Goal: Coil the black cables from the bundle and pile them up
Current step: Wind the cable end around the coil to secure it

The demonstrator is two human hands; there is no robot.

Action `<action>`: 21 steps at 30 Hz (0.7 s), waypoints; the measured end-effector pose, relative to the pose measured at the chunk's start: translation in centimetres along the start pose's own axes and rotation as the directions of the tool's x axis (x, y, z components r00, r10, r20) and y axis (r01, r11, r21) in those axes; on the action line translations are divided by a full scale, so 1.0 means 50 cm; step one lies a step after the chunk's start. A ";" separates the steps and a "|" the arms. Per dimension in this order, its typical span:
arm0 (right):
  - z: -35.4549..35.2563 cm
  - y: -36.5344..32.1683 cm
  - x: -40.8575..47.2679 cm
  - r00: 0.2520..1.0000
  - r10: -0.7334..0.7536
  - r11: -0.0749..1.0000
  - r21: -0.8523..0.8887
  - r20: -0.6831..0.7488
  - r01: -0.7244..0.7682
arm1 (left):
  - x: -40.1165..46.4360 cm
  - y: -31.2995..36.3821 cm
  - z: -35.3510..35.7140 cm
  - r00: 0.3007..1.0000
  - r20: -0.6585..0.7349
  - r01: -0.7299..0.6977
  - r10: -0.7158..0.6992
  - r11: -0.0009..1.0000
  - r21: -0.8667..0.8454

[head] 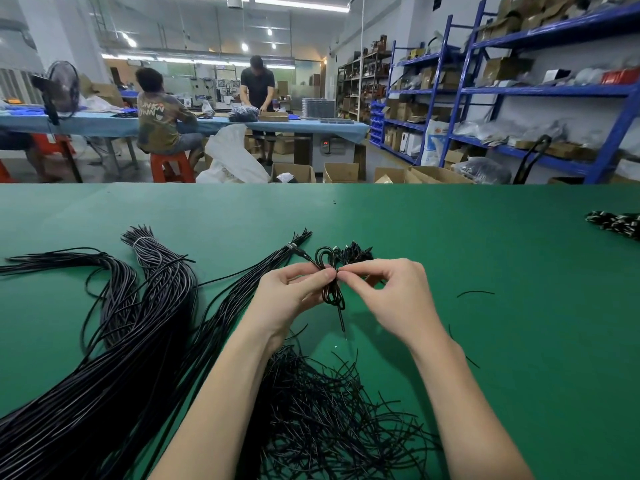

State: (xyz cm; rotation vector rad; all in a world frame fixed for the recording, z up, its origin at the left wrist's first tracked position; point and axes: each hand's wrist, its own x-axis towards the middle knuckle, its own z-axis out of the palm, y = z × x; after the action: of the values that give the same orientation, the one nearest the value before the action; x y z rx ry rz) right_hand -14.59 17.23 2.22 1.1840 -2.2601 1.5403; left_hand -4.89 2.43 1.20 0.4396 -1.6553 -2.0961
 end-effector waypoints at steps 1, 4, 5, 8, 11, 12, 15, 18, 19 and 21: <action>0.000 0.002 0.000 1.000 -0.011 1.000 -0.010 -0.012 0.011 | 0.000 0.001 0.000 1.000 0.010 0.004 -0.004 1.000 -0.004; 0.003 0.007 -0.002 0.995 -0.098 0.994 -0.056 -0.020 0.097 | 0.000 0.002 -0.001 0.999 0.047 0.018 -0.017 1.000 -0.012; 0.005 0.007 -0.003 0.991 -0.133 0.989 -0.066 -0.014 0.132 | 0.001 0.003 -0.002 0.997 0.068 0.025 -0.023 0.999 -0.021; 0.008 0.004 -0.004 0.994 -0.110 0.994 -0.016 0.001 0.110 | -0.002 0.009 -0.011 0.994 0.112 -0.008 0.007 1.000 0.007; 0.002 0.011 0.002 0.974 0.139 0.988 0.042 0.180 -0.148 | -0.010 0.023 -0.025 0.982 0.161 -0.137 0.103 0.966 0.217; 0.000 0.012 0.004 0.925 0.246 0.947 0.131 0.288 -0.293 | -0.012 0.025 -0.030 0.976 0.186 -0.164 0.117 0.950 0.264; 0.002 0.004 -0.003 0.689 0.397 0.500 0.487 0.607 -0.716 | -0.014 0.024 -0.033 0.971 0.210 -0.162 0.112 0.957 0.241; 0.001 0.002 -0.006 0.751 0.331 0.599 0.487 0.572 -0.635 | -0.013 0.022 -0.027 0.981 0.190 -0.058 0.039 0.994 0.097; -0.004 0.001 -0.006 0.818 0.278 0.766 0.397 0.504 -0.506 | -0.012 0.021 -0.026 0.983 0.182 -0.017 0.007 0.998 0.053; -0.013 -0.006 -0.002 0.918 0.141 0.969 0.138 0.371 -0.204 | -0.011 0.021 -0.029 0.985 0.169 0.044 -0.045 0.999 0.010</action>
State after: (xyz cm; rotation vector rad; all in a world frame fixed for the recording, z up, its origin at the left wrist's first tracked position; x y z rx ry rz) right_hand -14.53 17.78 2.67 1.4518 -2.5636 1.7385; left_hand -3.57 1.29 1.89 0.3108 -1.7608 -2.2156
